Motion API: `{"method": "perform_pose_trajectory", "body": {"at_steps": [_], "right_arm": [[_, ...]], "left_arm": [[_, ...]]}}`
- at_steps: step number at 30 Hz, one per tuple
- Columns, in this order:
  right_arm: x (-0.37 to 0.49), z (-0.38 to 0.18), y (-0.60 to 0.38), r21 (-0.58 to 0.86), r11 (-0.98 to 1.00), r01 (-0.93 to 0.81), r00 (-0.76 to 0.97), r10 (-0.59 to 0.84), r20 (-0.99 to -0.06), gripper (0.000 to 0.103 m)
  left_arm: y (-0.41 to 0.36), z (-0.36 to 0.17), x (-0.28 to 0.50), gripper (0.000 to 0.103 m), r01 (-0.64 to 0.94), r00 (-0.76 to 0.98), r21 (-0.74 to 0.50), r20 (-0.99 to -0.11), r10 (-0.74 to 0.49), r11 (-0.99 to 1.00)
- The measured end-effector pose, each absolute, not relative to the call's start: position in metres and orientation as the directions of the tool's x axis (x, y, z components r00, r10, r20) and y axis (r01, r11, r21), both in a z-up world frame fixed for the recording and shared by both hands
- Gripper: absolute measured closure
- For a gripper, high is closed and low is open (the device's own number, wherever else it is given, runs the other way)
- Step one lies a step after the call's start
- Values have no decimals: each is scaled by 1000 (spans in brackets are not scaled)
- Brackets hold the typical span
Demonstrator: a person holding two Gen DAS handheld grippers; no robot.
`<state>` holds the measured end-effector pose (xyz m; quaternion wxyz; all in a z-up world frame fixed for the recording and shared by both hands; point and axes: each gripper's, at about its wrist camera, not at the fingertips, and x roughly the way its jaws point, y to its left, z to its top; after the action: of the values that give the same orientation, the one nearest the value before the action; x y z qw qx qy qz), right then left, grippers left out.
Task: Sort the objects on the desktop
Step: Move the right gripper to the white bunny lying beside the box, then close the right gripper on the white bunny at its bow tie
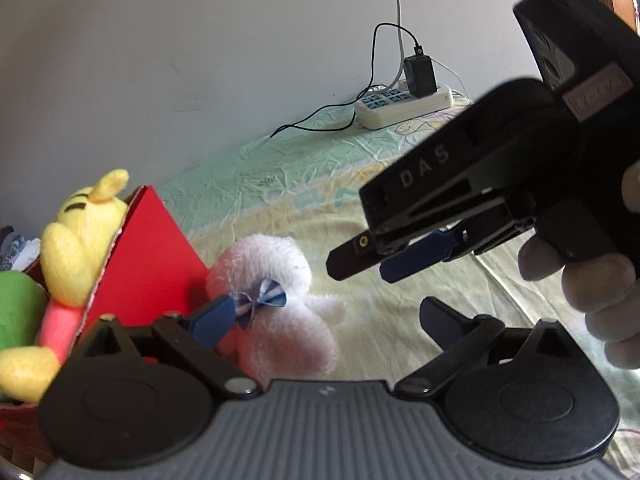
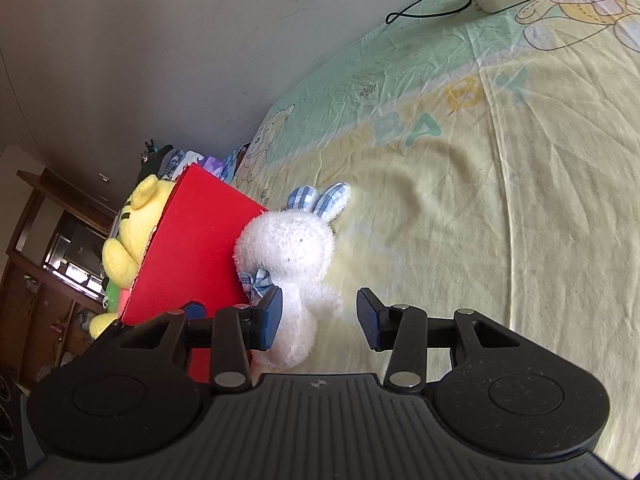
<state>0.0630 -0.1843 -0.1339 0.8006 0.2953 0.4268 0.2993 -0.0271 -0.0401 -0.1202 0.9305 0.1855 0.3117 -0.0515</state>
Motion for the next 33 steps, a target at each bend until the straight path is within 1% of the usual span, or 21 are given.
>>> {"method": "perform_pose_trajectory", "body": {"at_steps": [7,10,12,14,16,20,24,28,32,33], "right_arm": [[94,-132,-176,768,580,-272,350,803,-482,57],[105,-130,-167,763,567,-311,300,820,-487,57],[112,-131,-160,764,554,-332,262,832,-490,56],[117,-132,-153,757,557,-342,245,831,-500,52],[123,-135,-146,756,555,-347,227,832,-507,51],[131,-140,-137,767,542,-344,200,840,-504,48],[139,-143,-133,770,546,-331,188,837,-513,43],[143,-147,-135,786,535,-311,176,845,-505,44],[140,-145,-140,789,530,-311,170,848,-502,53],[137,-144,-142,789,529,-313,169,848,-502,54]], "left_arm": [[-42,-148,0,3,73,768,358,-615,177,931],[-34,-152,10,3,15,742,329,-636,210,944],[-30,-154,16,4,5,729,303,-654,204,953],[-28,-152,22,4,-2,722,293,-661,204,956],[-25,-151,28,4,-4,712,269,-676,192,963],[-19,-149,39,4,-12,697,235,-695,177,972],[-16,-149,47,1,-7,691,232,-702,172,973],[-13,-149,50,2,10,696,233,-700,161,972],[-8,-145,51,4,28,686,220,-714,141,975],[-6,-144,50,5,32,684,216,-716,136,976]]}}
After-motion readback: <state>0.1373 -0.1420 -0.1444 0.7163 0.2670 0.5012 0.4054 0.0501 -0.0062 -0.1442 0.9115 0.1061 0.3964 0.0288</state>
